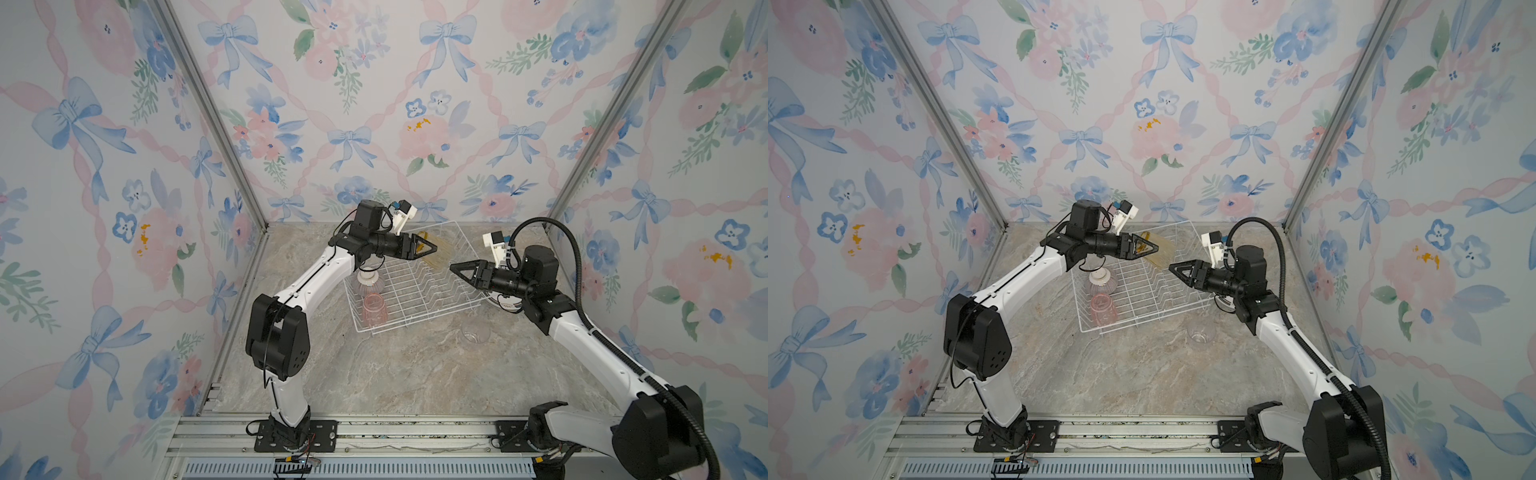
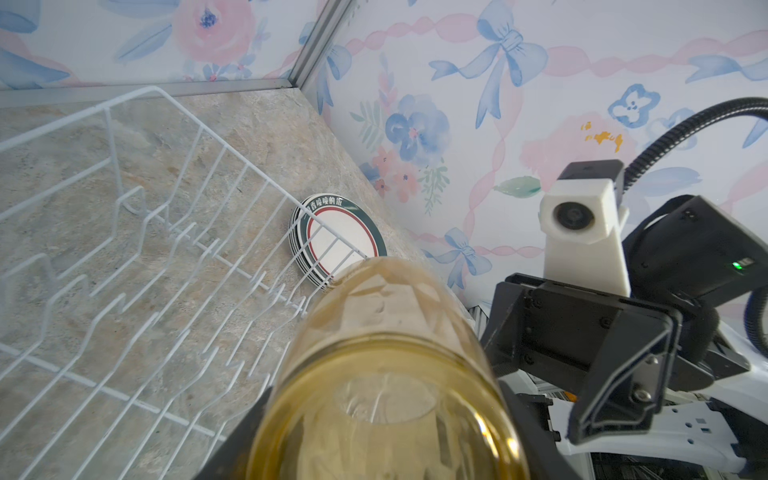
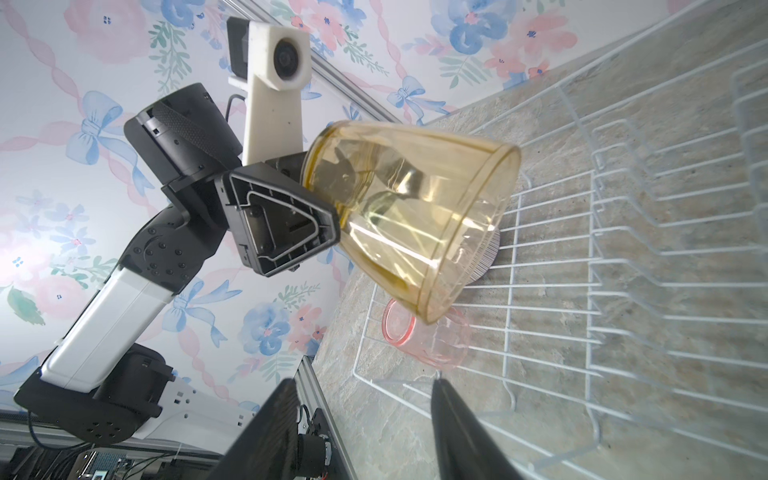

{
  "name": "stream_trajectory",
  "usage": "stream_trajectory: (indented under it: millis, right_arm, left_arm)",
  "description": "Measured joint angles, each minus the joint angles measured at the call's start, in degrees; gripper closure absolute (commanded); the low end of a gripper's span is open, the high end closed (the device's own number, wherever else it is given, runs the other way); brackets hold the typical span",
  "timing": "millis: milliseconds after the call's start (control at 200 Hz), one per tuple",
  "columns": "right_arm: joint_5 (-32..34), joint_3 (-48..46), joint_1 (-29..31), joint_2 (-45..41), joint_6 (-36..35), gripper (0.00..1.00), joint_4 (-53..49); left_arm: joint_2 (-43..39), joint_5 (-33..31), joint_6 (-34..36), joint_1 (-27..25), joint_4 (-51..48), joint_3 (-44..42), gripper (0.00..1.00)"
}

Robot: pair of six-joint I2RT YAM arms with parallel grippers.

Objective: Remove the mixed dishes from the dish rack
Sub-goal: 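Raise the yellow glass toward the right gripper while the right gripper approaches it, then close the right gripper on the yellow glass while the left gripper releases it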

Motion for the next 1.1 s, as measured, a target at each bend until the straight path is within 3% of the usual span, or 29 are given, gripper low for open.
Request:
stream_trajectory:
  millis: [655, 995, 1100]
  right_arm:
    - [-1.5, -1.0, -0.5, 3.0, 7.6, 0.52, 14.4]
    - [-2.7, 0.1, 0.7, 6.1, 12.4, 0.73, 23.3]
    - [-3.2, 0.5, 0.7, 6.8, 12.7, 0.89, 24.5]
  left_arm:
    - [-1.2, 8.1, -13.7, -0.9, 21.3, -7.9, 0.52]
    - [1.0, 10.1, -16.9, -2.8, 25.4, -7.3, 0.52]
    - [1.2, 10.9, -18.1, -2.7, 26.6, -7.3, 0.52]
